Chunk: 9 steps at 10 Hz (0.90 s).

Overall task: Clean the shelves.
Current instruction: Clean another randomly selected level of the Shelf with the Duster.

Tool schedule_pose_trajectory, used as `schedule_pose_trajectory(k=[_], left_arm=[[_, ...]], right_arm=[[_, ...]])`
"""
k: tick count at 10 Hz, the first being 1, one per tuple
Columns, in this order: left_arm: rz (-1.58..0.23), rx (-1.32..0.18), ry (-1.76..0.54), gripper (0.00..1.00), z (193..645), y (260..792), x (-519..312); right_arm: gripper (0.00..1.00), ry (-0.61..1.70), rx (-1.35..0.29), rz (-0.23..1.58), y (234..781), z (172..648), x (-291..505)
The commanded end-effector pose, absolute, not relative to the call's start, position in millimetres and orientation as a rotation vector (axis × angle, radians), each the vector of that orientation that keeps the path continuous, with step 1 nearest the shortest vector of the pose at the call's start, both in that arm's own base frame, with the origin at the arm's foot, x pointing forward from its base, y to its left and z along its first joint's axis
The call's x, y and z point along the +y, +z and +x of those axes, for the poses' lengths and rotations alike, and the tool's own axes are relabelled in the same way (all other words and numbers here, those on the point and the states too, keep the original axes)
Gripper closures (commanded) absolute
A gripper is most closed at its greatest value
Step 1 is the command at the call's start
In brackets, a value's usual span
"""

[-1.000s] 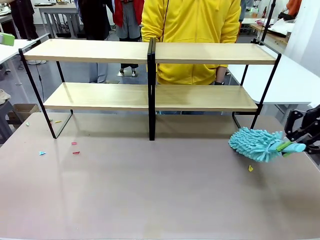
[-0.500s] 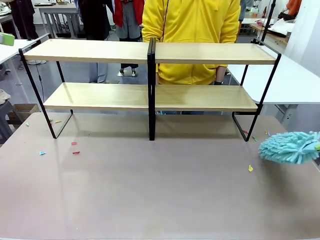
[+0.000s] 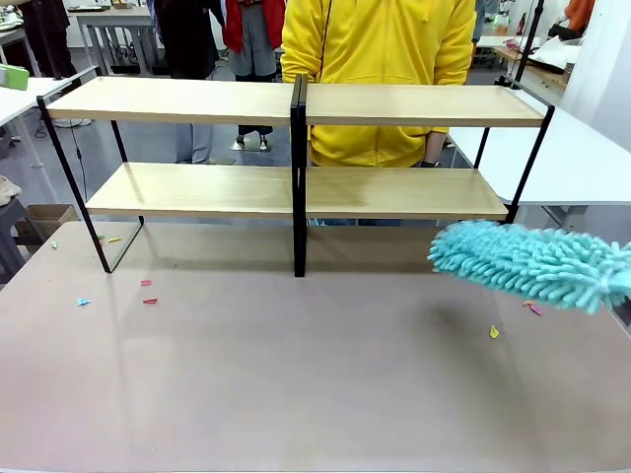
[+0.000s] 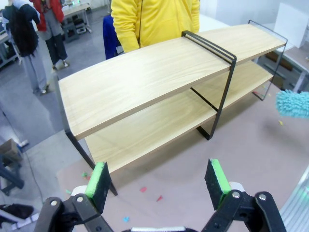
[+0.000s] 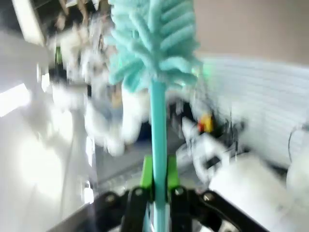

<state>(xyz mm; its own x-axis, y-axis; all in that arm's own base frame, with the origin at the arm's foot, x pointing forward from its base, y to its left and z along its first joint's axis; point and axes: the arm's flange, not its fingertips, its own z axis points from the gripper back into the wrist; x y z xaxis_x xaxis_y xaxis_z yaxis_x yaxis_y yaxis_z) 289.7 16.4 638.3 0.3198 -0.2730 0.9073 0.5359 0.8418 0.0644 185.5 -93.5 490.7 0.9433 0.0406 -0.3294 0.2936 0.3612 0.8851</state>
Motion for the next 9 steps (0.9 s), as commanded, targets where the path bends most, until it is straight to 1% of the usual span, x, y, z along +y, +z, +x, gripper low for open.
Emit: schedule_pose_trajectory(k=[1,2,4,5,6,7,8,9], left_arm=[[-0.265,-1.127,-0.536,0.00,289.5,638.1,15.8],[-0.265,-1.127,-0.536,0.00,289.5,638.1,15.8],[-0.265,-1.127,-0.536,0.00,289.5,638.1,15.8],[-0.265,-1.127,-0.536,0.00,289.5,638.1,15.8],[-0.265,-1.127,-0.536,0.00,289.5,638.1,15.8],[-0.265,-1.127,-0.536,0.00,289.5,638.1,15.8],[-0.265,-1.127,-0.536,0.00,289.5,638.1,15.8],[-0.265,-1.127,-0.536,0.00,289.5,638.1,15.8]], right_arm=[[0.87,0.299,0.594,1.282,490.7,202.6,-131.3],[0.87,0.537,0.558,1.321,498.2,213.7,-141.5],[0.87,0.820,0.367,1.384,512.5,230.0,-157.9],[0.87,0.917,0.218,1.364,521.2,235.2,-161.5],[0.87,0.953,-0.039,1.322,535.2,237.4,-159.8],[0.87,0.888,-0.187,1.281,545.3,240.3,-153.3],[0.87,0.781,-0.386,1.257,553.9,245.0,-151.3],[0.87,0.642,-0.524,1.218,554.9,251.1,-150.4]])
